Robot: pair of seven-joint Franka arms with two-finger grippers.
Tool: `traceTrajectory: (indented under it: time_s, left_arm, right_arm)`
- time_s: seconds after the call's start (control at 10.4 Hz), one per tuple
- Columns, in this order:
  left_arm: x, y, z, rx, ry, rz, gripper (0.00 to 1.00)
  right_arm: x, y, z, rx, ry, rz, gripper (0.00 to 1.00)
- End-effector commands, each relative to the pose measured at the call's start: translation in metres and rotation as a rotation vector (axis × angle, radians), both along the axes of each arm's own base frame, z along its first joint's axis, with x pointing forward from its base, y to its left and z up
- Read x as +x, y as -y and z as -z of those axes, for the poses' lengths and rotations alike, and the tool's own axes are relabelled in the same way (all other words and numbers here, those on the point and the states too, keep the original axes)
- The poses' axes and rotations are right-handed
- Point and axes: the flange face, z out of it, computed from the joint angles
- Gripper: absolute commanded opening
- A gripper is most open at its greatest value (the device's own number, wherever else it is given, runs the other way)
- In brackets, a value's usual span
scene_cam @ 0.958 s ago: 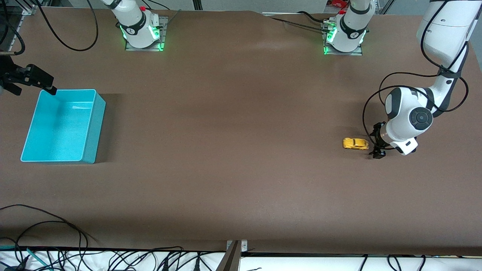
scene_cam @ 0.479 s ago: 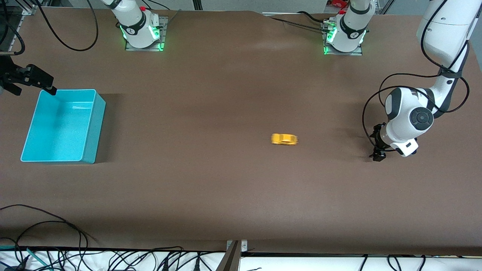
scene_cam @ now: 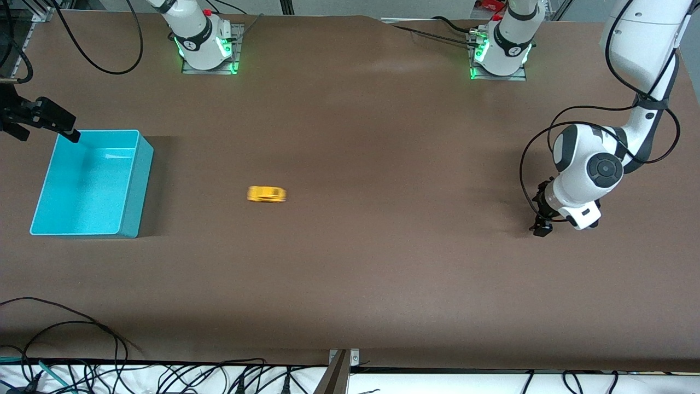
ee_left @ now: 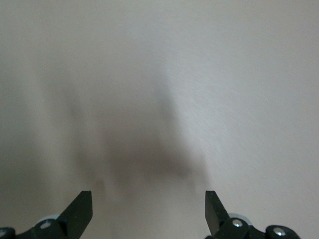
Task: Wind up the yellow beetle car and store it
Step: 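Open the left gripper, letting the car drive toward the turquoise box, then reach the right gripper over the car beside the turquoise box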
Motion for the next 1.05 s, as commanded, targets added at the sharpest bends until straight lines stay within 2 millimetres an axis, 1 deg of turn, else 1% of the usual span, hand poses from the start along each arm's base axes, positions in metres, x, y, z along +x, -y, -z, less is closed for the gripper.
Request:
traceTrajectory:
  time_s: [0.0, 0.1, 0.19, 0.29, 0.38, 0.48, 0.57, 0.77, 0.86, 0.96]
  left_arm:
    - [0.015, 0.017, -0.041, 0.027, -0.036, 0.151, 0.98]
    - [0.022, 0.026, -0.057, 0.027, -0.052, 0.233, 0.98]
    - [0.031, 0.029, -0.079, 0.030, -0.044, 0.325, 0.98]
    - [0.035, 0.030, -0.097, 0.025, -0.026, 0.422, 1.00]
    - [0.040, 0.030, -0.110, 0.028, -0.018, 0.511, 1.00]
    - [0.045, 0.029, -0.123, 0.031, -0.022, 0.574, 1.00]
    - [0.048, 0.034, -0.145, 0.034, -0.029, 0.672, 1.00]
    - [0.043, 0.038, -0.173, 0.004, -0.057, 0.819, 1.00]
    - [0.040, 0.037, -0.192, 0.006, -0.060, 0.886, 1.00]
    - [0.035, 0.038, -0.209, 0.009, -0.076, 0.974, 1.00]
  right_arm:
    - [0.002, -0.002, -0.005, -0.004, 0.009, 0.013, 1.00]
    - [0.002, -0.002, -0.004, -0.004, 0.008, 0.013, 1.00]
    - [0.001, -0.002, -0.005, -0.006, 0.005, 0.012, 1.00]
    - [0.002, -0.005, -0.004, -0.006, 0.006, 0.007, 1.00]
    - [0.005, -0.007, 0.002, -0.012, -0.003, 0.001, 1.00]
    - [0.007, -0.020, 0.005, -0.019, -0.007, -0.022, 1.00]
    - [0.007, -0.023, 0.004, -0.040, -0.004, -0.029, 1.00]
    - [0.012, -0.033, 0.012, -0.048, -0.012, -0.048, 1.00]
    - [0.012, -0.030, 0.013, -0.041, -0.014, -0.041, 1.00]
    - [0.018, -0.029, 0.026, -0.039, -0.041, -0.036, 1.00]
